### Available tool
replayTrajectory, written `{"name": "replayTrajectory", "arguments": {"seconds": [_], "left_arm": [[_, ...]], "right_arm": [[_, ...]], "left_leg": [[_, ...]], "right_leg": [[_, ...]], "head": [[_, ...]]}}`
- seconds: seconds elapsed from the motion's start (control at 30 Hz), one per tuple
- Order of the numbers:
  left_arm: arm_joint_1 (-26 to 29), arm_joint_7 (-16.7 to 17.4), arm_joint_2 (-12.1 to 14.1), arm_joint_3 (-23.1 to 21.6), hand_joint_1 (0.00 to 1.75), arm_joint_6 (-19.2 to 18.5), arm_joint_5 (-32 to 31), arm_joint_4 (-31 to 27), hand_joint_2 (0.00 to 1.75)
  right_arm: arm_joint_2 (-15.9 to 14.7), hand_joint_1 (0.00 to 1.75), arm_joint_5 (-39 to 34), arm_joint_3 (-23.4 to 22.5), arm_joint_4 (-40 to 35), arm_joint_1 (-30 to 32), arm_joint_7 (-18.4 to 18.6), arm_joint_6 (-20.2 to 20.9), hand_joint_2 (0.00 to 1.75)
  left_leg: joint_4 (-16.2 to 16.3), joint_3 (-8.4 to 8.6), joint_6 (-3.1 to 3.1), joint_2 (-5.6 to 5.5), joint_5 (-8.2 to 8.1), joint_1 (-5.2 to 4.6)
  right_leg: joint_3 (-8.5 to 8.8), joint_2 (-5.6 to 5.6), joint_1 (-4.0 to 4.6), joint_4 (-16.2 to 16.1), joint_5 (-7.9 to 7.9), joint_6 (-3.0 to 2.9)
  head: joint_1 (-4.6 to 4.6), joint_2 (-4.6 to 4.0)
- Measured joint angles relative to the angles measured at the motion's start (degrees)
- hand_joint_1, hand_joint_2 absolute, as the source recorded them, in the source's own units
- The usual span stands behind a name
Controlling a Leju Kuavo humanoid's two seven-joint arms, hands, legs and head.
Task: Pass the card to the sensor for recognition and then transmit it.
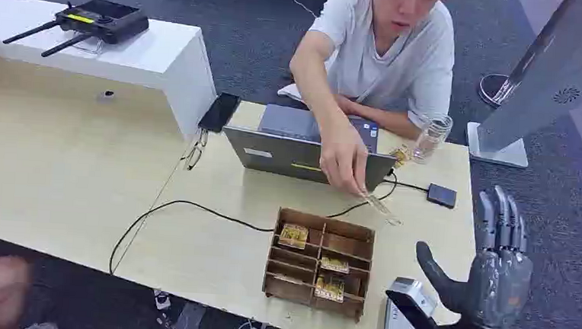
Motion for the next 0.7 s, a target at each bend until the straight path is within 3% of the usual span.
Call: {"name": "replayTrajectory", "arguments": {"seconds": [0.7], "left_arm": [[-0.08,1.12,0.0,-2.23,0.0,-0.57,-0.72,0.0,0.0]], "right_arm": [[0.0,0.0,-1.81,2.91,4.11,-5.13,2.95,2.45,1.75]], "left_leg": [[0.0,-0.06,0.01,-0.03,0.0,0.0]], "right_leg": [[-0.02,-0.03,0.0,0.0,-0.02,0.01]], "head": [[0.0,0.0]]}}
